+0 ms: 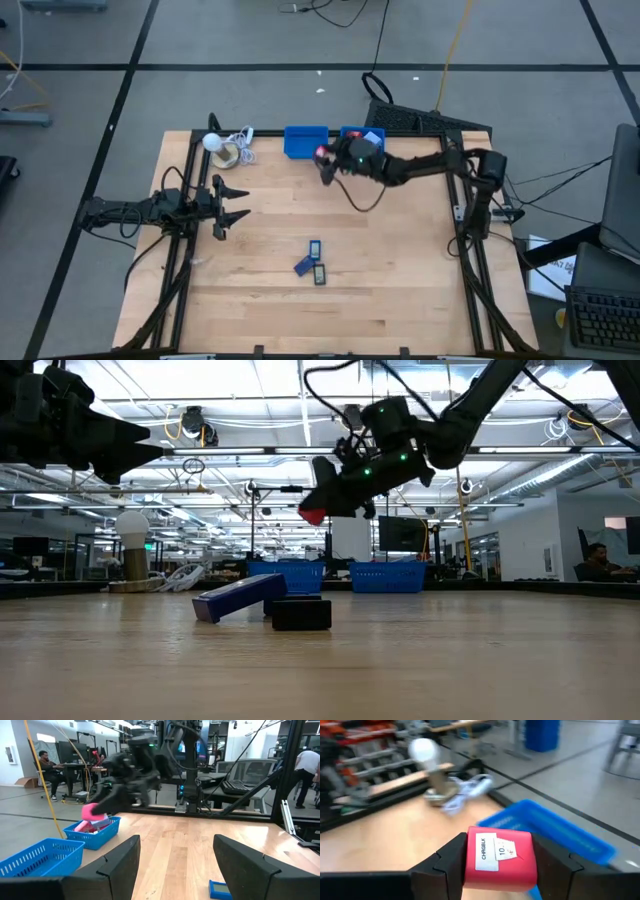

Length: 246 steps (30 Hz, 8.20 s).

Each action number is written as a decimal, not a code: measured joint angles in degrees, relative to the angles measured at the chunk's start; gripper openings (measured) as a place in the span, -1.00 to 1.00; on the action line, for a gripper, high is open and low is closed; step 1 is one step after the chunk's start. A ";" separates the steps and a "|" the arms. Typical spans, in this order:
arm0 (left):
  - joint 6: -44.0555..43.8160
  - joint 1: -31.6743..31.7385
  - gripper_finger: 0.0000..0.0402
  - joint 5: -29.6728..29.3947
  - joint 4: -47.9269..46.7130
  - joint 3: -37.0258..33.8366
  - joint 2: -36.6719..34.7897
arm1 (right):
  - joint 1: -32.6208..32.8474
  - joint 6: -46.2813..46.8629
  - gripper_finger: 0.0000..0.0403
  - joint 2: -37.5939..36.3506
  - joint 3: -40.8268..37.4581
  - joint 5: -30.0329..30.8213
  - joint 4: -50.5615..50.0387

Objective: Pick & Place Office items
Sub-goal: Put the pink charger adapter into the right blue bin, then put the dark blue digital timer into the left blue bin

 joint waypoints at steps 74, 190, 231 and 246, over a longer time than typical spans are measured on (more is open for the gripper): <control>0.02 0.00 0.27 0.00 -0.01 0.00 0.00 | -9.14 -2.08 0.21 -29.82 -5.70 -12.77 -35.63; -38.85 -15.88 0.27 0.95 -28.82 57.92 98.10 | 2.76 -8.34 0.18 -94.31 -59.48 -4.82 -24.43; -40.90 -25.77 0.27 -13.92 -18.89 57.92 106.39 | 2.76 -8.35 0.18 -93.45 -59.48 -4.82 -24.58; -36.40 -24.26 0.27 -15.49 -13.85 57.97 109.87 | 2.76 -8.35 0.18 -93.46 -59.48 -4.84 -24.60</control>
